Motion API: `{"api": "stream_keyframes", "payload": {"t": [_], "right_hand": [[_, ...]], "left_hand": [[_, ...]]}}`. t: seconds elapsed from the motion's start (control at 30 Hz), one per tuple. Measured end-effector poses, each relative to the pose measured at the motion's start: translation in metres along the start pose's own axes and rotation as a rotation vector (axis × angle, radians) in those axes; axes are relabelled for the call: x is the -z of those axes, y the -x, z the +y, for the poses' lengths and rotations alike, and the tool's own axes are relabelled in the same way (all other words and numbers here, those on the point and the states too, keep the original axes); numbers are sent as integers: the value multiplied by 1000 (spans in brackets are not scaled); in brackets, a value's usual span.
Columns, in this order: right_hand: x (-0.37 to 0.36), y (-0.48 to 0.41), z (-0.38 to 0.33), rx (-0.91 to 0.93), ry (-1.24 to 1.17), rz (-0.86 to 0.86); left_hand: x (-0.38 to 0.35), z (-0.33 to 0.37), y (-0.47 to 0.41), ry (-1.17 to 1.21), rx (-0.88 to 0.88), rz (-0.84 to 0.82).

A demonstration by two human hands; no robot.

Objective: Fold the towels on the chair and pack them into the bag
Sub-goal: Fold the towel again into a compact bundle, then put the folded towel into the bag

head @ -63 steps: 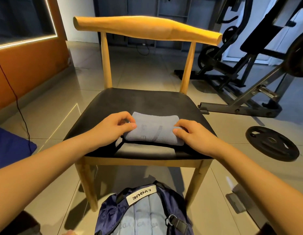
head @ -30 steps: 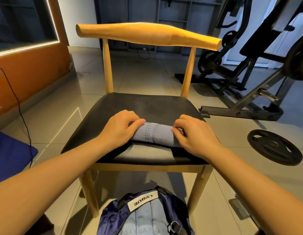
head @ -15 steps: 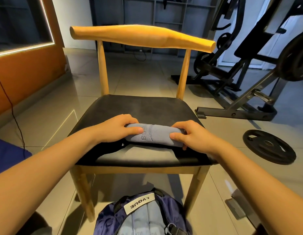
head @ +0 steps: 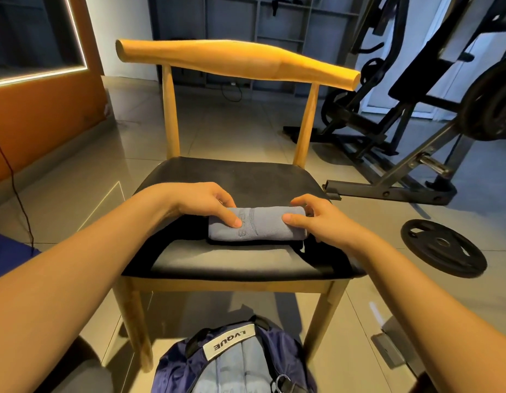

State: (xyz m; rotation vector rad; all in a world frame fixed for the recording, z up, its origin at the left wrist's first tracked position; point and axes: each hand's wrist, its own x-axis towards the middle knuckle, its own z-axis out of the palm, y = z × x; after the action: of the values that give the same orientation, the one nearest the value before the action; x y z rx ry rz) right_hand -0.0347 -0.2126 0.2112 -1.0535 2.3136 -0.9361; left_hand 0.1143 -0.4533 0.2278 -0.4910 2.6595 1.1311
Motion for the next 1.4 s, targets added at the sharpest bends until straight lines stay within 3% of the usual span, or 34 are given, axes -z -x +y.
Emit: {"api": "stream_keyframes", "payload": {"t": [0.17, 0.27, 0.37, 0.5, 0.63, 0.7, 0.83, 0.97, 1.03, 1.17, 1.4], "right_hand": [[0, 3, -3, -74, -9, 79], [-7, 6, -2, -110, 6, 250], [-11, 21, -8, -177, -33, 153], [-20, 47, -20, -232, -376, -81], [-37, 55, -27, -51, -879, 34], [-40, 61, -33, -15, -1008, 127], [-31, 84, -39, 66, -670, 122], [-26, 110, -36, 96, -513, -196], [-31, 122, -33, 86, -458, -318], [-37, 137, -29, 45, -404, -400], [-55, 160, -4, -141, -530, -555]], "left_hand": [[-7, 8, 7, -41, -21, -30], [-17, 6, 12, 11, -10, 70], [-28, 8, 19, 72, -20, 236], [-44, 22, 39, 205, -134, 436], [-83, 40, 60, 229, -210, 515], [-98, 50, 70, 207, -219, 458], [-93, 60, 94, 65, -181, 147], [-81, 49, 112, 320, -209, 319], [-82, 47, 119, 403, -228, 224], [-87, 45, 131, 291, -198, 47], [-122, 29, 134, 343, -74, 112]]}}
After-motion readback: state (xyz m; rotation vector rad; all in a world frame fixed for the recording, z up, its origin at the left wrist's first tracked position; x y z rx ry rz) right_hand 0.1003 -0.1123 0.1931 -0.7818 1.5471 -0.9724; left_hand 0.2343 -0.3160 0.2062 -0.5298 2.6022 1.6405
